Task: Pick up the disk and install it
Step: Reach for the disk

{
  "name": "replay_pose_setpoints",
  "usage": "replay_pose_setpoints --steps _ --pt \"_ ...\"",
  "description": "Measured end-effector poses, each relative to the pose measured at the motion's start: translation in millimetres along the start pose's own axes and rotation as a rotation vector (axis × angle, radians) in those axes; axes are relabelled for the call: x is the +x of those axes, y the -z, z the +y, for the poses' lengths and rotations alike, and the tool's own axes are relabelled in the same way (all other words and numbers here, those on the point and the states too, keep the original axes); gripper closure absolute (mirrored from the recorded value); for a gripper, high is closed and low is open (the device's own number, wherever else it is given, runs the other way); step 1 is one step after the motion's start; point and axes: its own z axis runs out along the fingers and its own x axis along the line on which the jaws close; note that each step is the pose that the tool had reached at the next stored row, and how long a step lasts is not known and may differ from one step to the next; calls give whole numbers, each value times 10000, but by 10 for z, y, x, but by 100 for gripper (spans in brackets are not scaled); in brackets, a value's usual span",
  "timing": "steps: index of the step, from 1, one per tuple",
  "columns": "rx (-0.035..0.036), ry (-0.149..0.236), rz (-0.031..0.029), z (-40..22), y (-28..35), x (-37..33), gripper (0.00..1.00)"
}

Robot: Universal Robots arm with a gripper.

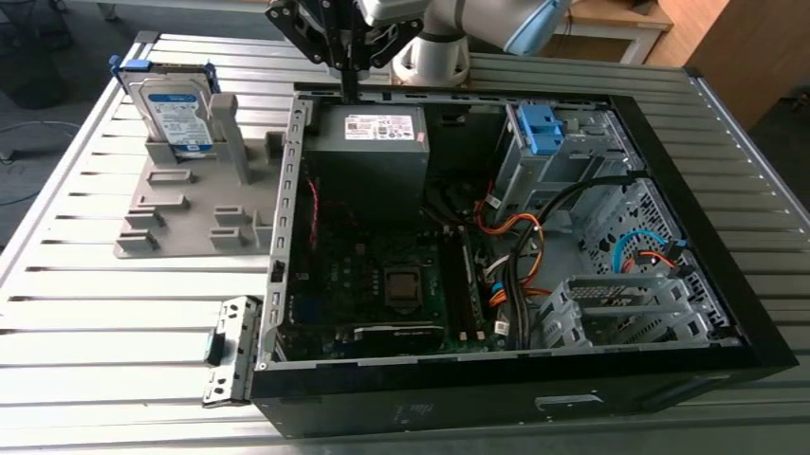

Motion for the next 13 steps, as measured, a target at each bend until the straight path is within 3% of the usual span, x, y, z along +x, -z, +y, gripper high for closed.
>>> replay_pose_setpoints --steps 13 --pt "0 0 0 -4 2 50 89"
